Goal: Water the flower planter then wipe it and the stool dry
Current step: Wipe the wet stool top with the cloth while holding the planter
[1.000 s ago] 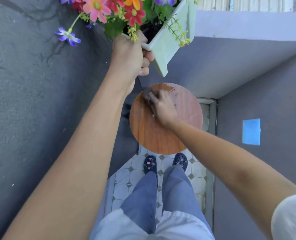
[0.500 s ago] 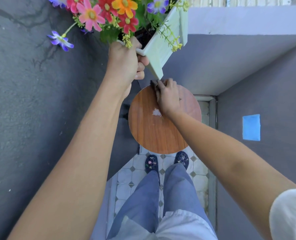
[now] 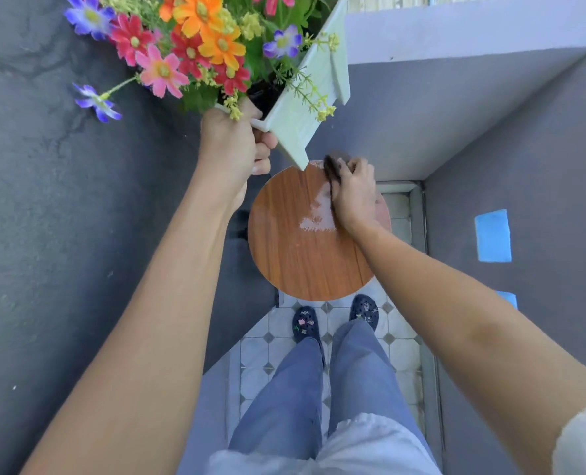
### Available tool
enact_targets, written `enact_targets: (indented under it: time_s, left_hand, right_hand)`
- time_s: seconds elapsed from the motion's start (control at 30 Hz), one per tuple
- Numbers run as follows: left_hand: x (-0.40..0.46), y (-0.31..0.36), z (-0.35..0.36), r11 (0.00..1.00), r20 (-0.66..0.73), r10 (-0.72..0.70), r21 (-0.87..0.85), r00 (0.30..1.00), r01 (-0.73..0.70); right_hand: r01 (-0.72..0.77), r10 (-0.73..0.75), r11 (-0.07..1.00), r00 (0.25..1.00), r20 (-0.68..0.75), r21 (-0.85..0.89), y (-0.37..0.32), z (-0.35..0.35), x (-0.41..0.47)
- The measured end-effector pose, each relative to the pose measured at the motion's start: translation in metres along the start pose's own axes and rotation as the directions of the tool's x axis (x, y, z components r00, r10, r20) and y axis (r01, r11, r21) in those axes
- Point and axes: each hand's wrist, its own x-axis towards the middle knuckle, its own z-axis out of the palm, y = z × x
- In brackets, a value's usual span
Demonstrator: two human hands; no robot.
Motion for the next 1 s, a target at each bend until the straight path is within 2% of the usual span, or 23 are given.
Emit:
enact_targets:
  time_s: [0.07,0.17,0.23,0.3,0.37,0.43,0.5,0.57,0.63,0.7,0.77,0.87,0.93,1.0]
  left_hand:
    - [-0.001,-0.004,0.002,1.000,0.003,-0.014,-0.011,1.000,0.014]
    - [-0.005,-0.010,0.005,0.999,0.000,-0.033,-0.023,0.999,0.033]
    - [-0.007,-0.012,0.006,0.999,0.004,-0.042,-0.017,0.999,0.042]
    - [-0.009,-0.013,0.005,0.999,0.009,-0.045,-0.019,0.999,0.045]
    - [-0.010,-0.015,0.003,0.999,0.017,-0.043,-0.021,0.999,0.043]
    - [-0.012,-0.016,0.001,0.999,0.025,-0.038,-0.027,0.999,0.039]
    - [-0.015,-0.018,0.000,0.999,0.030,-0.031,-0.034,0.999,0.032]
    - [-0.017,-0.018,0.001,0.999,0.031,-0.025,-0.043,0.999,0.026]
    - [-0.019,-0.017,0.002,0.998,0.035,-0.023,-0.056,0.999,0.025]
    - [-0.021,-0.016,0.003,0.998,0.037,-0.025,-0.062,0.999,0.027]
    - [-0.023,-0.015,0.004,0.998,0.039,-0.029,-0.057,0.999,0.031]
    - [-0.024,-0.013,0.004,0.998,0.051,-0.029,-0.045,0.998,0.031]
    - [-0.023,-0.012,0.002,0.999,0.061,-0.022,-0.043,0.998,0.025]
    - [-0.023,-0.012,0.001,0.999,0.064,-0.012,-0.041,0.998,0.015]
  right_hand:
    - [0.184,-0.184,0.983,0.981,0.068,0.007,-0.016,0.006,-0.030]
    - [0.460,-0.463,0.885,0.862,0.204,0.066,-0.037,0.024,-0.098]
    - [0.563,-0.577,0.815,0.767,0.283,0.134,-0.042,0.027,-0.142]
    - [0.616,-0.637,0.768,0.704,0.314,0.176,-0.032,0.022,-0.163]
    - [0.613,-0.629,0.774,0.718,0.297,0.158,-0.009,0.011,-0.154]
    - [0.470,-0.471,0.880,0.841,0.265,0.071,0.018,-0.005,-0.126]
    - [0.230,-0.227,0.973,0.964,0.142,-0.006,0.046,-0.021,-0.091]
    - [0.048,-0.047,0.998,0.999,0.026,-0.033,0.060,-0.031,-0.070]
    - [-0.025,0.026,0.999,0.999,0.020,-0.032,0.051,-0.032,-0.072]
    - [0.001,-0.002,1.000,0.997,0.079,0.009,0.031,-0.022,-0.094]
    - [0.207,-0.213,0.977,0.963,0.164,0.053,0.005,-0.005,-0.131]
    - [0.518,-0.536,0.843,0.791,0.295,0.143,-0.017,0.003,-0.180]
    - [0.607,-0.609,0.784,0.715,0.343,0.126,-0.005,-0.004,-0.186]
    - [0.566,-0.555,0.822,0.773,0.307,0.064,0.016,-0.016,-0.174]
